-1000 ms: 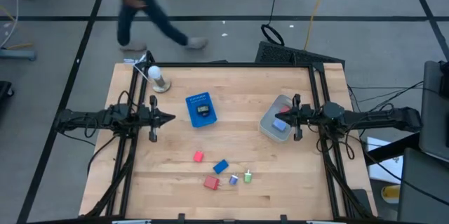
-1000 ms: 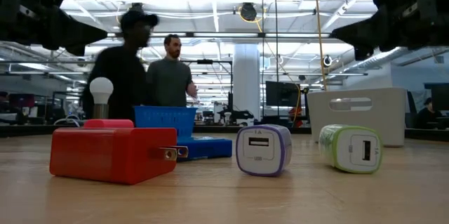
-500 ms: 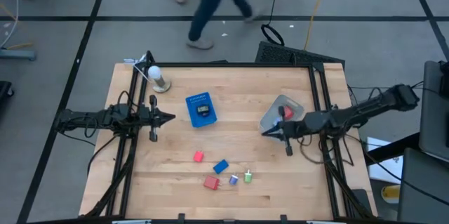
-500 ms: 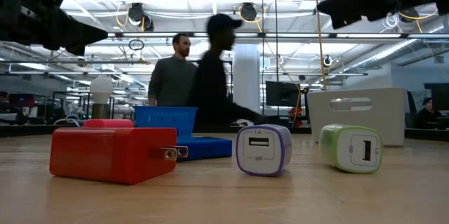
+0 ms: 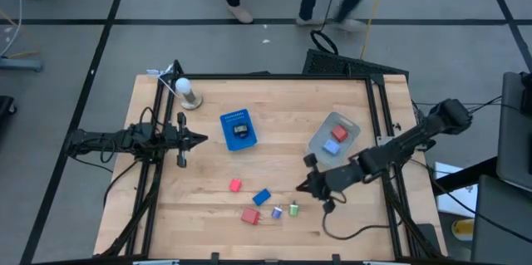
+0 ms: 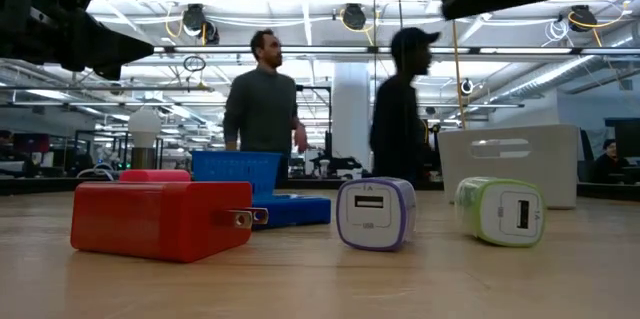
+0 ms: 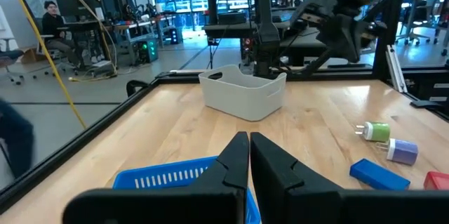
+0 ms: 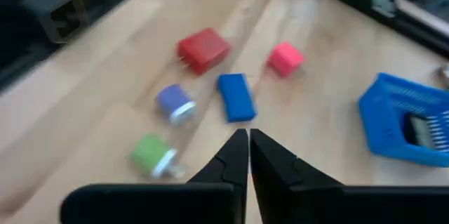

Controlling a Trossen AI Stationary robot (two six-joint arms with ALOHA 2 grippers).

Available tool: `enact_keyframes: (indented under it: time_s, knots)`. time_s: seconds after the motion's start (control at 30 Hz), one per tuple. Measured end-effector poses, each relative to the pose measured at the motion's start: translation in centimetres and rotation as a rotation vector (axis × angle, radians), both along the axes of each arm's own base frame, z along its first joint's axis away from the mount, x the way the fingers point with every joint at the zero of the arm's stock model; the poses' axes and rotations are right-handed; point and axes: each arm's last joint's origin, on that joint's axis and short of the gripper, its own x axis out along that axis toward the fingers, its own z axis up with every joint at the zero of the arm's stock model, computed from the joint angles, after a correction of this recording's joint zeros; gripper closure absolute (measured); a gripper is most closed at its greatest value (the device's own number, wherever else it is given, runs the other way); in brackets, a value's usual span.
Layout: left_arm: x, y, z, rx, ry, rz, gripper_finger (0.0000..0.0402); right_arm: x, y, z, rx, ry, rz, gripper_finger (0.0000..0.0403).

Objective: Pick & Place Office items
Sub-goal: Put the green charger adapter into the gray bin

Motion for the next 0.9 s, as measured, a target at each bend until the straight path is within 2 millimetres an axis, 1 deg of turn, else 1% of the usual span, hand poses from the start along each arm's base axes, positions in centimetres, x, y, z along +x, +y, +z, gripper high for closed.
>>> enact_keyframes:
  time_s: [0.1, 0.23, 0.33, 0.43, 0.57, 0.73, 0.83, 0.9]
  knots:
    - [0.0, 0.0, 0.0, -0.011, -0.001, 0.0, 0.0382, 1.1, 0.8, -0.7, -0.046, 0.024, 0.01, 0.036]
    - [0.0, 0.0, 0.0, -0.015, -0.001, -0.001, 0.0383, 2.1, 1.8, -0.9, -0.029, 0.053, 0.018, 0.0299]
    - [0.0, 0.0, 0.0, -0.022, -0.001, -0.001, 0.0383, 2.5, 2.6, -1.3, 0.041, 0.117, 0.001, 0.0248]
    - [0.1, 0.0, -0.1, -0.039, 0.008, -0.006, 0.0383, 2.5, 3.4, -1.9, 0.138, 0.177, -0.017, 0.0202]
    - [0.2, 0.0, -0.3, -0.042, 0.031, -0.005, 0.0383, 2.5, 4.4, -3.2, 0.248, 0.257, -0.087, 0.0153]
    - [0.4, 0.0, -0.5, -0.061, 0.062, 0.003, 0.0383, 3.2, 5.0, -5.7, 0.373, 0.333, -0.261, 0.012]
    - [0.5, 0.0, -0.6, -0.072, 0.073, 0.005, 0.0383, 3.3, 5.1, -7.2, 0.407, 0.396, -0.343, 0.0113]
    - [0.6, 0.0, -0.7, -0.074, 0.078, 0.006, 0.0383, 3.4, 5.1, -7.8, 0.417, 0.408, -0.367, 0.0113]
